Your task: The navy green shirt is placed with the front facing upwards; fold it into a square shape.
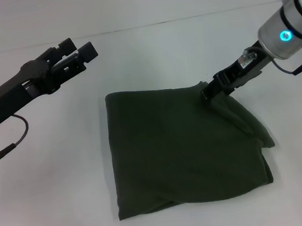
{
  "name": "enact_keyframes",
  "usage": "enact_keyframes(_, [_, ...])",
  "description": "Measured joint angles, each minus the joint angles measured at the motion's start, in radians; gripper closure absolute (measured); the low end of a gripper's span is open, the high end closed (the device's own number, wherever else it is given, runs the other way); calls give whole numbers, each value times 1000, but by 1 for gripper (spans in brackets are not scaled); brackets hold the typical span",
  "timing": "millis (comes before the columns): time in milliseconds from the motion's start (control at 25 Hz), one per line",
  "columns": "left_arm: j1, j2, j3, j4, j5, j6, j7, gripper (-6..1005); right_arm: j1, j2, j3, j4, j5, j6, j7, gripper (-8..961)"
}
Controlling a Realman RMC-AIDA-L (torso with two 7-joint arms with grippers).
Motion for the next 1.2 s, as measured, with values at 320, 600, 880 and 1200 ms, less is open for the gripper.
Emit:
enact_keyframes(320, [2,0,-1,-3,0,0,4,31,18,6,-20,28,-24,28,1,201])
enact_keyframes(600, [2,0,-1,-3,0,0,4,31,40,14,-27,58,-82,35,5,224])
enact_keyframes(880, [7,0,-5,-3,0,0,4,30,50,15,-37,64,-101,43,10,247])
enact_keyframes(1200, [5,0,-6,-3,0,-3,4,31,42,15,-37,64,-101,47,3,542])
